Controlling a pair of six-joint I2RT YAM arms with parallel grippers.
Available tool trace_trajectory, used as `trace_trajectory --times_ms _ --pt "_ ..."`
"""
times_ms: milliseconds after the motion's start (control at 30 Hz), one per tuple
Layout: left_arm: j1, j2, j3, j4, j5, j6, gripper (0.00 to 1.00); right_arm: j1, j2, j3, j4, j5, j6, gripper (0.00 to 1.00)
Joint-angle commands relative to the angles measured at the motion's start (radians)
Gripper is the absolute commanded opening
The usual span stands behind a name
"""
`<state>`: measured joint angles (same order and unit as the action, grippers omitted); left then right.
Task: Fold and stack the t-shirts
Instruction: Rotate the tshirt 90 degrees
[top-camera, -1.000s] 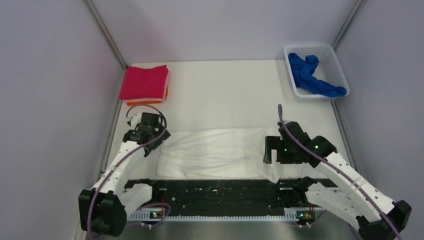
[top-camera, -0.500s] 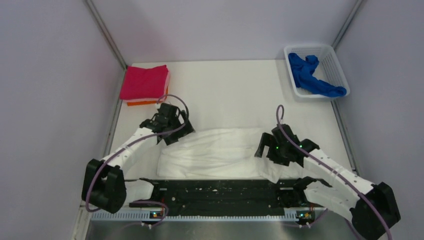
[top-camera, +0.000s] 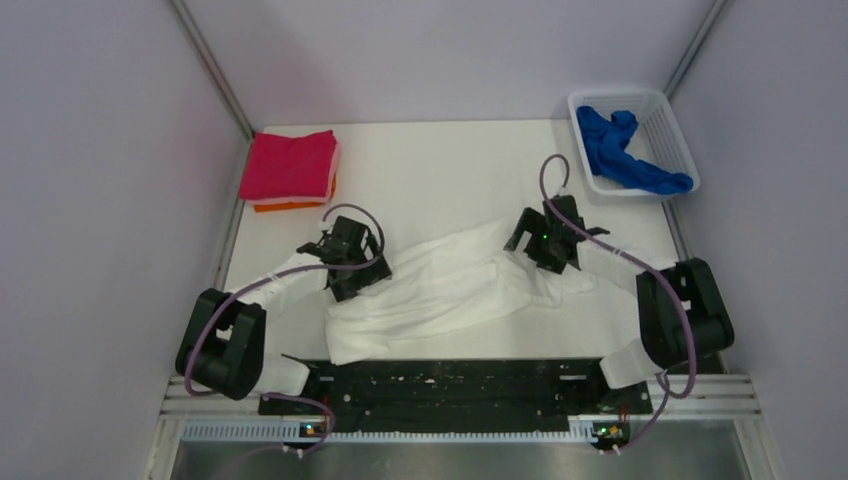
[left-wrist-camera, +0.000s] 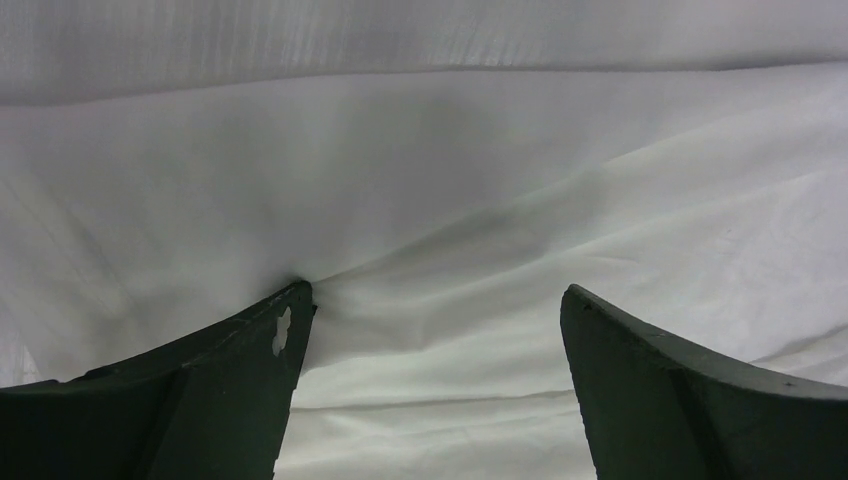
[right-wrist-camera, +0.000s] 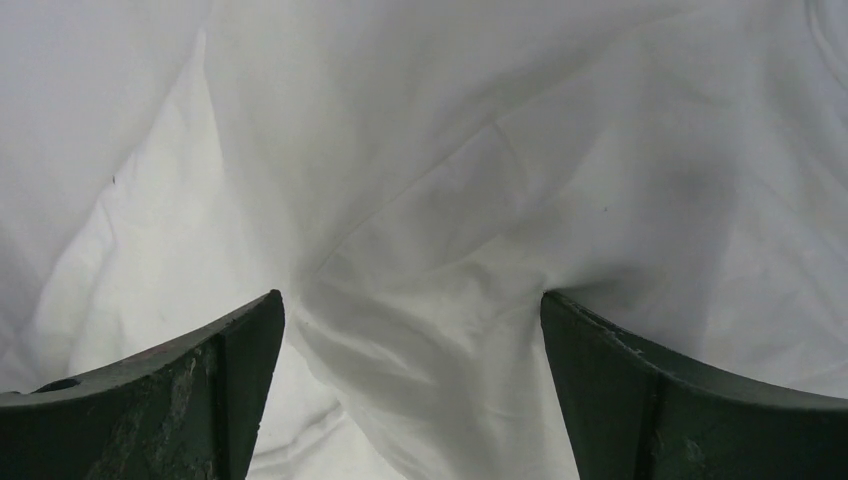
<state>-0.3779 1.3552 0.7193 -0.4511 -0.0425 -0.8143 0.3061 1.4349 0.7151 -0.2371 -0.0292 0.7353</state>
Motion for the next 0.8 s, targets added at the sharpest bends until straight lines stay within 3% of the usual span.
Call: trace_trajectory --times_ms 0,167,333,567,667,767 --pt "-0.023 0.047 0.000 0.066 0.008 -0.032 0.99 -0.064 0.232 0.144 0.150 0.011 -0.134 0.99" --pt "-0.079 0.049 0.006 0.071 0.016 -0.107 0.99 -0.069 0.536 0.530 0.076 -0.121 -0.298 0.99" --pt "-0.184 0.071 -0.012 0.099 -0.007 -0.278 0.99 -0.052 0.834 0.941 -0.012 -0.315 -0.275 0.99" --pt "-0.408 0.150 0.083 0.162 -0.047 -0.425 0.99 0.056 1.269 1.618 -0.195 -0.425 -0.231 0.99" --pt "-0.456 0.209 0.174 0.121 -0.084 -0.405 0.99 0.086 1.364 1.767 -0.155 -0.445 -0.156 0.99" --pt "-0.481 0.261 0.250 0.073 -0.104 -0.383 0.99 0.103 1.336 1.732 -0.048 -0.436 -0.118 0.99"
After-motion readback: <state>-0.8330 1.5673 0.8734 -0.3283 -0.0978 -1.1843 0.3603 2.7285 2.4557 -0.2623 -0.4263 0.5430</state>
